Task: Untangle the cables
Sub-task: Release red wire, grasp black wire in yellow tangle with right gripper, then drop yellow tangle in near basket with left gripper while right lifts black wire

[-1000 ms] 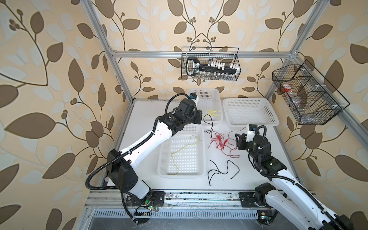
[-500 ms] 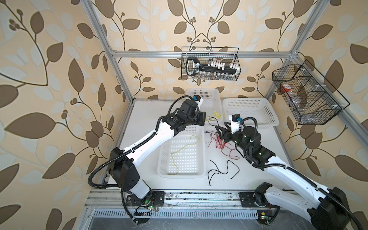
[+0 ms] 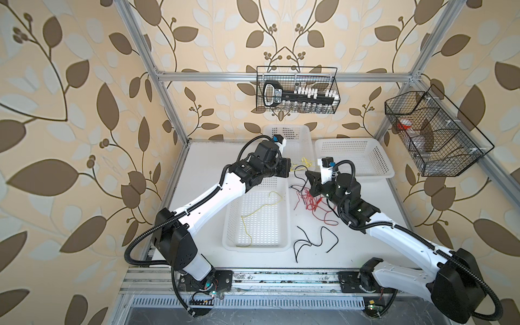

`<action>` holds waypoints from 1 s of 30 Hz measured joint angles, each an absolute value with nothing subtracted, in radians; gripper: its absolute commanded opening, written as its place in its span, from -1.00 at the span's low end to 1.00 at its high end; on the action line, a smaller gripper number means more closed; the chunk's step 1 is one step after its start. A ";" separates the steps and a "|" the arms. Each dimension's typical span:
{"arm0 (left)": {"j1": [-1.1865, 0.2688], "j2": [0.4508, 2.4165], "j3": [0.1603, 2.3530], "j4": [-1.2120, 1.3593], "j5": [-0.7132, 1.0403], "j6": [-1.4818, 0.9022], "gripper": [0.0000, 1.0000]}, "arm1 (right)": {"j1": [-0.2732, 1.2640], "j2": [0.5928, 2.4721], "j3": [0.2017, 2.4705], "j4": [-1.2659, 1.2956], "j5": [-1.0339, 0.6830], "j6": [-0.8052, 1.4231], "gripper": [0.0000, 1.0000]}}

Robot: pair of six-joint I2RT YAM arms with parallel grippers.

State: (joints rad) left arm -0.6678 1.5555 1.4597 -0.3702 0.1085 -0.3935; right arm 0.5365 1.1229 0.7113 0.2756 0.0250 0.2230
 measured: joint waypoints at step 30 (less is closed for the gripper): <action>-0.586 1.446 1.321 -0.499 -0.091 -0.385 -1.00 | 0.430 0.515 0.620 0.057 0.289 0.212 -1.00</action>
State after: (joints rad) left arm -0.5861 1.4460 1.3212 -0.4988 -0.0914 -0.3847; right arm 0.4305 0.5152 0.6205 0.0574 0.2890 0.2119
